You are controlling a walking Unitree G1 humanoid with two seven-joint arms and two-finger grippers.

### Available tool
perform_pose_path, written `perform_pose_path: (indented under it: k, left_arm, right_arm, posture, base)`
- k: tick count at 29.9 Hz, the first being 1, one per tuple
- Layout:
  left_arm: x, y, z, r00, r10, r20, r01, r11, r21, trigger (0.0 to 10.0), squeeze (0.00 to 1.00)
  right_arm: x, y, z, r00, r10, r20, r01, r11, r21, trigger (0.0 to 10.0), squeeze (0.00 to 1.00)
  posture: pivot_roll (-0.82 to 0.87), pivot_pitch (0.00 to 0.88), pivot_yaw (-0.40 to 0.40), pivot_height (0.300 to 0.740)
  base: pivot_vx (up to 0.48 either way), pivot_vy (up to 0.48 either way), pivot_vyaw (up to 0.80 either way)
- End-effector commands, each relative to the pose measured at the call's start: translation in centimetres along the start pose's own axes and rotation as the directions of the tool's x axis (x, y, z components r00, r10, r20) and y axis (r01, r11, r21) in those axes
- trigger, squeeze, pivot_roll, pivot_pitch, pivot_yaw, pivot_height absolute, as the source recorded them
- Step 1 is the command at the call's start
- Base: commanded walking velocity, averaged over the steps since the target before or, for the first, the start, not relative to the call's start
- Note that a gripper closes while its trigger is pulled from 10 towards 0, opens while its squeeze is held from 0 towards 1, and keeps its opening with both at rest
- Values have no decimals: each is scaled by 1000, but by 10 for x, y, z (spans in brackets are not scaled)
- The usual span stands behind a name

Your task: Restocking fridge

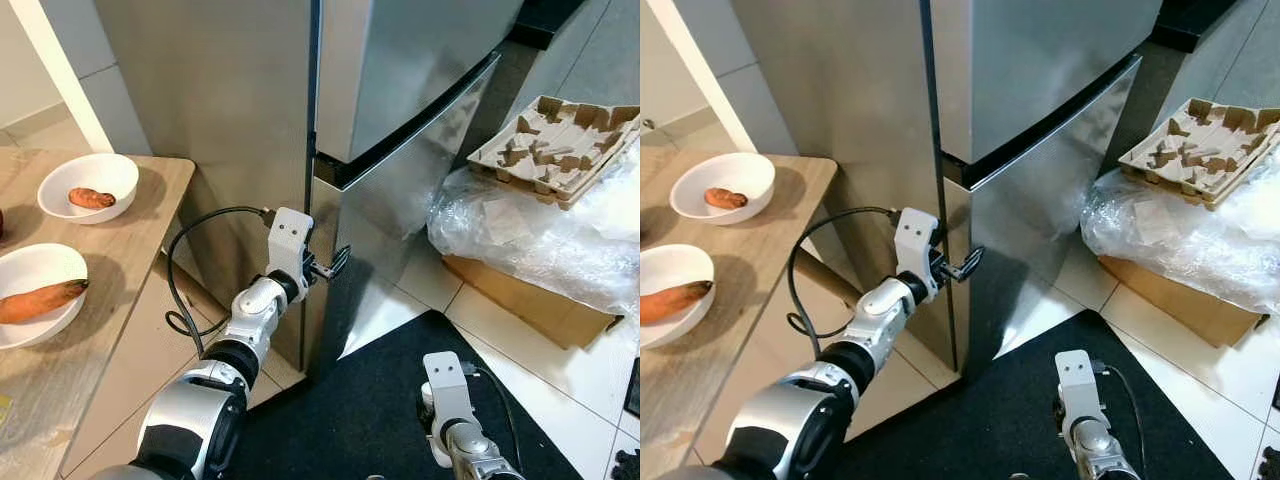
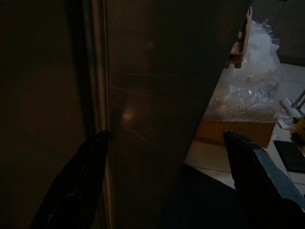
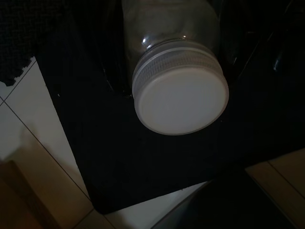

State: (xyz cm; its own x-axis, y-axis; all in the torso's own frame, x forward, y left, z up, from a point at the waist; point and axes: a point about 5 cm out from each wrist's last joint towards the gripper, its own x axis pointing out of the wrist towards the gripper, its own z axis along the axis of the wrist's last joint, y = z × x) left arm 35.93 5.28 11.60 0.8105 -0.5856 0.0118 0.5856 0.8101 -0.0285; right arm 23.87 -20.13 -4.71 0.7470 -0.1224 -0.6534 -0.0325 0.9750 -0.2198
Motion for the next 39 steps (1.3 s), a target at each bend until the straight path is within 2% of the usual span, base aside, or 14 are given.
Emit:
perform_pose_path:
  k: [1,17,39]
  left_arm:
    - [11,-37,-4,985,-167,-28,168,985,24,10000,0]
    - [11,-43,-5,982,-186,-29,187,982,17,10000,0]
    - [14,-59,-7,970,-242,-32,243,970,20,10000,0]
  right_arm:
    - [0,-1,-1,1000,-8,-2,8,1000,8,10000,0]
    - [-1,-2,-4,1000,-11,-7,11,1000,11,10000,0]
    - [-1,0,-2,1000,-11,-4,11,1000,14,10000,0]
  posture:
    - [-121,137,17,740]
    - [-120,138,19,740]
    - [-120,136,21,740]
  base:
    - [0,0,0]
    - [0,0,0]
    - [0,0,0]
